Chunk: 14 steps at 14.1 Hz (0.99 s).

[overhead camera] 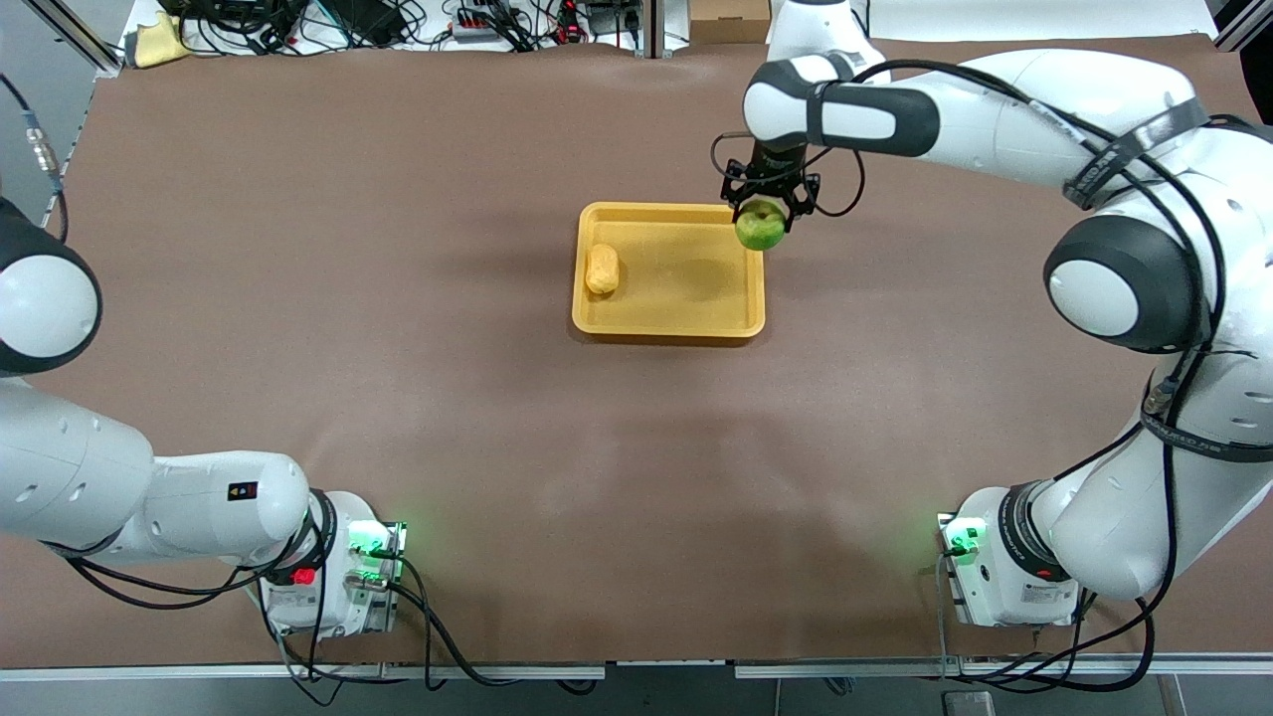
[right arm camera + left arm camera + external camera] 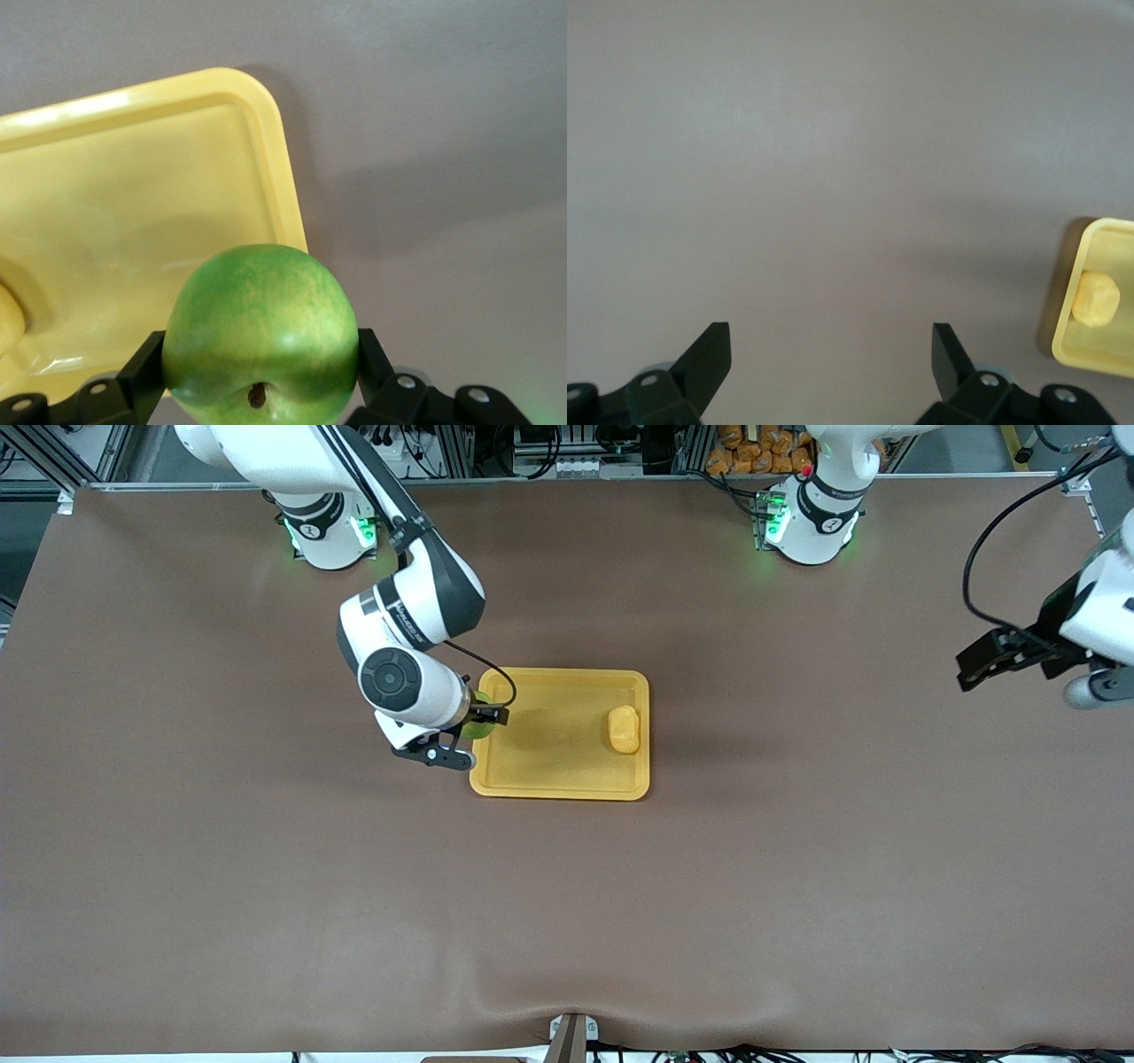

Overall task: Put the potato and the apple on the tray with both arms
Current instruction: 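Lower the green apple onto the tray and open the right gripper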

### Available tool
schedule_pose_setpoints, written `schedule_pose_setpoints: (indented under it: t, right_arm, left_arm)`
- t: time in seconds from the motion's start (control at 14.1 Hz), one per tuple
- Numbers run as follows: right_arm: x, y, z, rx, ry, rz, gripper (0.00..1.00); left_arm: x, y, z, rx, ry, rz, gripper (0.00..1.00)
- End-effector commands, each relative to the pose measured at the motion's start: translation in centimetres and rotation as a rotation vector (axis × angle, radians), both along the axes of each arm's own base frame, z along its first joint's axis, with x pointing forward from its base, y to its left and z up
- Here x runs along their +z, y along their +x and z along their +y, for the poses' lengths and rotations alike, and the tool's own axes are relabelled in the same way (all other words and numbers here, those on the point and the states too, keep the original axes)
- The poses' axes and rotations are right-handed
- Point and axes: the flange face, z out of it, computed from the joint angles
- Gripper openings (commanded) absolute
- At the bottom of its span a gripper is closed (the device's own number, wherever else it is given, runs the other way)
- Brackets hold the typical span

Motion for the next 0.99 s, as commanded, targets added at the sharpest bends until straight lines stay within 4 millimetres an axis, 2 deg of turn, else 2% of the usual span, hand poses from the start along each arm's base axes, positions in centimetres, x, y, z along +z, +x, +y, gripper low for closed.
schedule_pose_setpoints:
  t: [0.0,0.14,0.28,0.57,0.92]
  right_arm:
    - [-1.4,-0.1,0.9,-0.015,0.003,-0.004,0.00]
    - [-2.8,-0.3,1.5,-0.012,0.000,-0.011,0.00]
    - [-4.2,-0.6,2.0,-0.005,-0.008,-0.004,0.00]
    - [-5.8,-1.2,3.3,-0.033,-0.022,-0.012,0.00]
    - [-7.7,-2.1,5.0,-0.052,-0.031,-0.030,0.00]
  left_arm:
    - [0.3,-1.6,1.0,-0.018,-0.012,0.028,1.00]
    - [0.7,-2.9,1.2,-0.004,-0.025,0.027,1.00]
    - [0.6,-3.0,1.8,0.003,-0.046,0.033,1.00]
    - [0.8,-3.4,1.6,-0.006,-0.053,0.047,1.00]
    - [-0.5,-3.5,-0.3,-0.044,-0.065,0.078,1.00]
